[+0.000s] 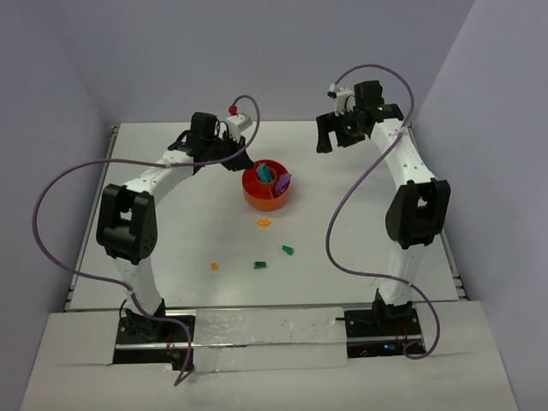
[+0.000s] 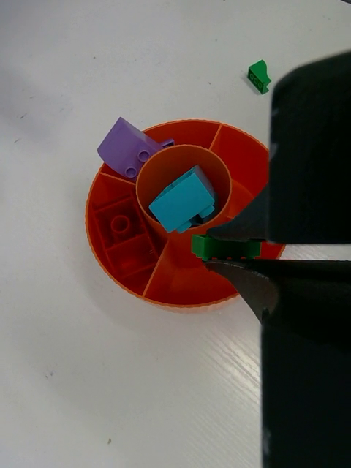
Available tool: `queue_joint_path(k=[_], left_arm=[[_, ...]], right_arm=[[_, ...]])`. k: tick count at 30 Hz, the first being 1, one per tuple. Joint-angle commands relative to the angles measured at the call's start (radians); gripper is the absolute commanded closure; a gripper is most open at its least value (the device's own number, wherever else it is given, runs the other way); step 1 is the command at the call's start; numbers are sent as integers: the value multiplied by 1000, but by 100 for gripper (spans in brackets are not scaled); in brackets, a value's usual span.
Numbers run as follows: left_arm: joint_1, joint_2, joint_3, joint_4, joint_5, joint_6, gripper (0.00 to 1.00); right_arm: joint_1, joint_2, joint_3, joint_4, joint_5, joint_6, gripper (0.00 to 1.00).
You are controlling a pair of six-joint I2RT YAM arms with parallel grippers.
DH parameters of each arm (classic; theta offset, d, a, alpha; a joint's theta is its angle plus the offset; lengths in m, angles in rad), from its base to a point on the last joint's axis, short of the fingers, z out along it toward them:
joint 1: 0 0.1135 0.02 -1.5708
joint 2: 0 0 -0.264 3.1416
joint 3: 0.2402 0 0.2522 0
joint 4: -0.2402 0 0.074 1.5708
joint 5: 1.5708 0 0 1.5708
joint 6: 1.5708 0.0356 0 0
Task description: Sort the legos into containers by color
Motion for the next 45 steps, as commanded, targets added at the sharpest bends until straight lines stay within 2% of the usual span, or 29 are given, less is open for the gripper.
queue_joint_path(k=[1,4,6,9,13,16,19,21,23,24,27,29,35,45], left_arm=[[-14,23,45,35,-34,22,90],[-17,30,48,26,-45,28,81],[-18,23,38,32,-60,29,63],[-19,4,26,52,-84,31,51],[-19,-24,22,61,-90,46,45],[-9,-85,-10,73,-55,72,45],[13,-199,-109,126,61,118,43],[11,-263,-138,99,122,196,42],[-13,-296,-127,-66,198,360,40],[-26,-298,-96,-150,225,488,40],[-85,-296,-53,-395,230,691,40],[-142,-301,-69,-468,195,808,40],[-331,-287,-136,-494,119,893,41],[-460,-110,-177,-416,38,955,45]], right_arm=[[-10,-83,-3,14,1,-13,0],[-10,-85,-6,13,0,-14,0],[-10,-87,-8,14,0,-15,0],[-10,-87,-9,14,-3,-15,0],[-10,-87,-8,14,-7,-13,0],[-10,-92,-12,14,-11,-13,0],[-12,-106,-28,16,-13,-13,0],[-25,-114,-47,19,-21,-5,0],[-43,-120,-61,19,-34,4,0],[-50,-123,-64,18,-39,6,0],[-73,-128,-77,11,-57,8,0],[-84,-139,-89,2,-68,7,0],[-105,-190,-162,4,-87,-19,0],[-177,-272,-250,34,-104,-24,0]])
